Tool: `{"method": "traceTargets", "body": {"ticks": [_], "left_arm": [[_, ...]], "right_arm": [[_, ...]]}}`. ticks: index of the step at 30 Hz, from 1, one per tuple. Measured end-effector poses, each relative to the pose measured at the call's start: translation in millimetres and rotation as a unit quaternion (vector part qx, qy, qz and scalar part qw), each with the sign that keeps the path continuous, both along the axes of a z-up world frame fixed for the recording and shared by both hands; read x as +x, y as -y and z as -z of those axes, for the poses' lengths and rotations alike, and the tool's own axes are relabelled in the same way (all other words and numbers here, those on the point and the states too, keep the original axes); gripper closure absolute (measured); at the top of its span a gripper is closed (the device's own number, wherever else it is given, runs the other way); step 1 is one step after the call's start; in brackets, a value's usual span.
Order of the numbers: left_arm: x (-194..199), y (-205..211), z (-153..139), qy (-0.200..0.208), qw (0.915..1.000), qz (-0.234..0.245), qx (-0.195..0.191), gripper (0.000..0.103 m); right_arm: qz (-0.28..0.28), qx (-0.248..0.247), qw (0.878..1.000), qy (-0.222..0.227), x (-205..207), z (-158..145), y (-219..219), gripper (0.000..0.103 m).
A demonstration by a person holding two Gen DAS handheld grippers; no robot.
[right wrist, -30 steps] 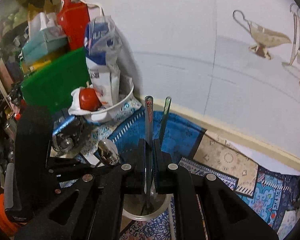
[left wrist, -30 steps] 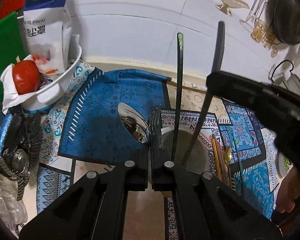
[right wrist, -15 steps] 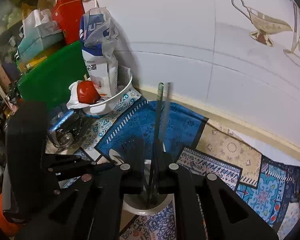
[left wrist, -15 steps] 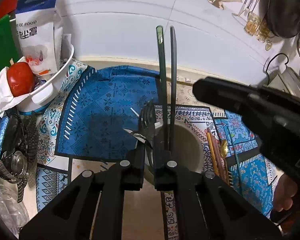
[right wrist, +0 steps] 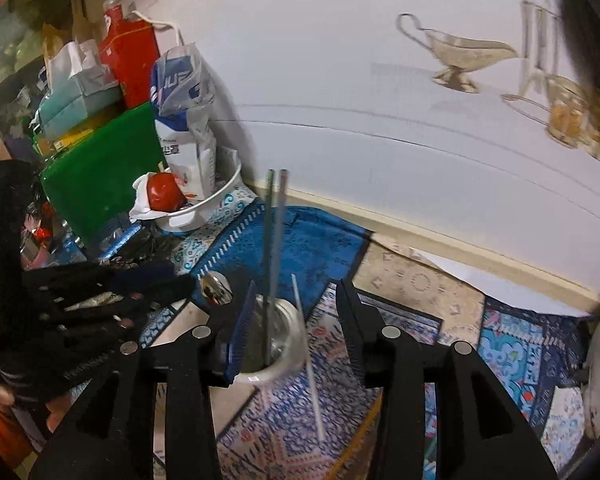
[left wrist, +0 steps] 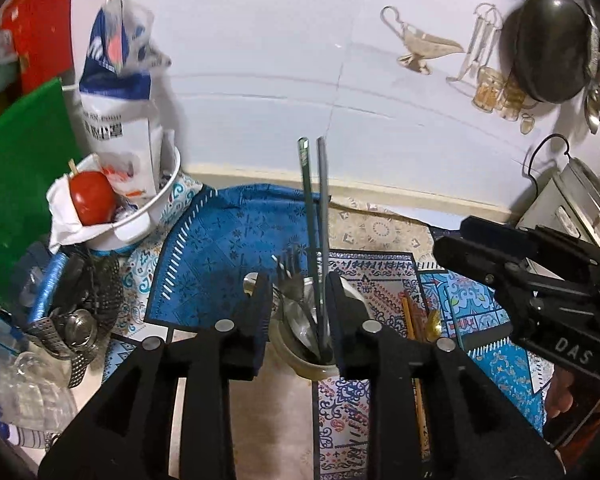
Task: Organize utensils
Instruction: 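Move both tools back over the utensil pile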
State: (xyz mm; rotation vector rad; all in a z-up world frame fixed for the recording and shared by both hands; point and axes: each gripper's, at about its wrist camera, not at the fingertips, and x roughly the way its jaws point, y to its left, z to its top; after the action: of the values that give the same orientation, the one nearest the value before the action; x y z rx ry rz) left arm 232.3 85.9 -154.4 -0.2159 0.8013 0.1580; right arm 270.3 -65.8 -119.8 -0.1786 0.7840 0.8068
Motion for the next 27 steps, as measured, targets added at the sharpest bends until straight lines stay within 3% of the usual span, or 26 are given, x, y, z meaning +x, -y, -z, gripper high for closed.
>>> {"method": "traceTargets", "body": {"ticks": [7, 12, 27], "left_arm": [[-5.9, 29.7, -3.2, 0.002, 1.0000, -0.001, 0.006, 0.062], [1.0, 58.4, 9.1, -0.015, 0.9998, 0.011, 0.004, 0.060], [38.4, 131.6, 89.7, -0.112, 0.9907, 0.077, -0.011, 0.060]], "right_arm": [[0.023, -0.002, 1.000, -0.009, 1.2, 3.6, 43.2, 0.064], [0.042, -0.010, 0.999, -0.024, 2.3, 16.4, 73.2, 0.064], [0.095, -0.055, 0.988, -0.105, 10.7, 88.3, 143.9, 0.064]]}}
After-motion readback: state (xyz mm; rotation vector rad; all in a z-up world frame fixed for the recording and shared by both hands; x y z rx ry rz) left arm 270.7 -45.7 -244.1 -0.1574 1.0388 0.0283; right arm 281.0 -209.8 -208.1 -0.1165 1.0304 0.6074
